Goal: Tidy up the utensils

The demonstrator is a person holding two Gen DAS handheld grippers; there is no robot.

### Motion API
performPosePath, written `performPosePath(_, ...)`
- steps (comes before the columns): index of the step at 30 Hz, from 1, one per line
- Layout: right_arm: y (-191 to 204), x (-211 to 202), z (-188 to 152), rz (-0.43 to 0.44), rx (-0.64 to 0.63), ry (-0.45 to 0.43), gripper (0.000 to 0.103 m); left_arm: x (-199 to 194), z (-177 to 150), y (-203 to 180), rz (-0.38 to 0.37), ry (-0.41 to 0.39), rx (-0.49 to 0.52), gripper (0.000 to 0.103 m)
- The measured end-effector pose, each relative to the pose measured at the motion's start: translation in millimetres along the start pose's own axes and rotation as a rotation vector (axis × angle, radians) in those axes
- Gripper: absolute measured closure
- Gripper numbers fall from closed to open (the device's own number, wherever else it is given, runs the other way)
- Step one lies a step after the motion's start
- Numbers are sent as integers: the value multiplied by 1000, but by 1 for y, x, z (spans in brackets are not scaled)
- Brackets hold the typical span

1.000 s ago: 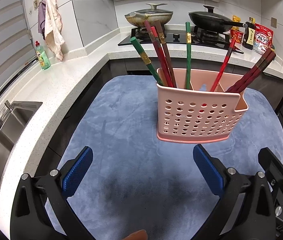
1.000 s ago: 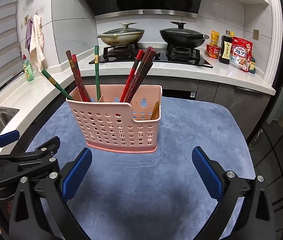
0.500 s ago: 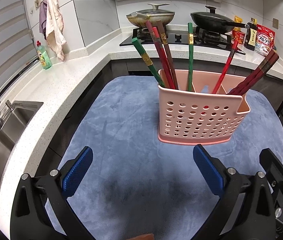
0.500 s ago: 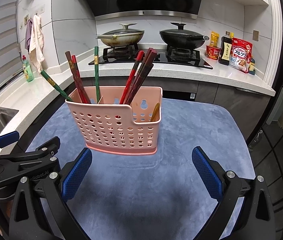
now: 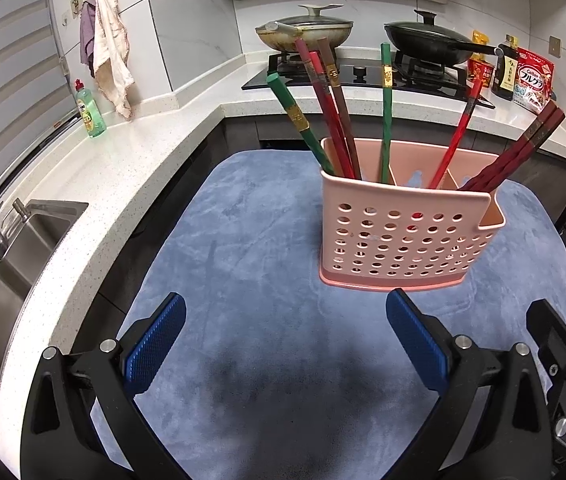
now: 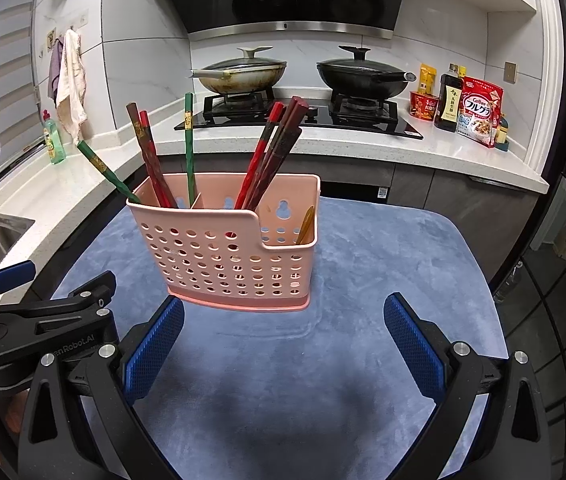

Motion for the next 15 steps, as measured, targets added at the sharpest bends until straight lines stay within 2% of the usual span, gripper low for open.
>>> performPosePath(15, -1, 0, 0, -2, -2, -3, 6, 0, 0, 2, 4, 3, -4, 7)
Point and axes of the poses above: each gripper's, at about its wrist camera, not at the fingertips, and x roughly the way its jaws point, y to its left, z to its top, the point moved 10 cm from there along x, roughly the way its jaws point, and after that the axes turned 12 degrees about -z, right-handed, at the moved point
